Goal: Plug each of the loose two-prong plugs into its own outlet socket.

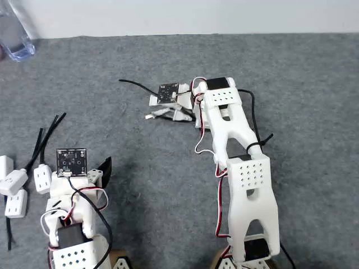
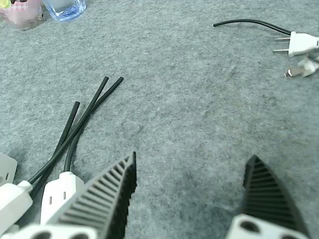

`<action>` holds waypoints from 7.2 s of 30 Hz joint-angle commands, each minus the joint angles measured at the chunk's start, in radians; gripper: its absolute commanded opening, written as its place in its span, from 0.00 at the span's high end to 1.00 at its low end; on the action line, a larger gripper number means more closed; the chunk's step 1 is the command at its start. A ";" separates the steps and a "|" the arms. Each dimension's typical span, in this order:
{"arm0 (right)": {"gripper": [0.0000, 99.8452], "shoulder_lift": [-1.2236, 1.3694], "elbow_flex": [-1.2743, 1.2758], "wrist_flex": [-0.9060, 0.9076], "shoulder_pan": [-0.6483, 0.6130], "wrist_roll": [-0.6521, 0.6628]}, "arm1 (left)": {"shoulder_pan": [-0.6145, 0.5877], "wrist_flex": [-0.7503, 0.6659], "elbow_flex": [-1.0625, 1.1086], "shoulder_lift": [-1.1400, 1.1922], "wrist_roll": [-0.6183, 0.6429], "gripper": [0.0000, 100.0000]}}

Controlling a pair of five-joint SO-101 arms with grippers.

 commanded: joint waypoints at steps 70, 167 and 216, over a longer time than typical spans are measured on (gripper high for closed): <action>0.99 0.203 -0.617 0.473 0.845 0.376 | 0.043 0.018 -0.005 -0.011 -0.008 0.68; 0.67 0.384 -0.816 0.469 0.065 -0.060 | 0.043 0.018 -0.005 -0.011 -0.008 0.68; 0.99 0.303 -0.918 0.475 0.549 0.106 | 0.043 0.017 -0.005 -0.011 -0.008 0.68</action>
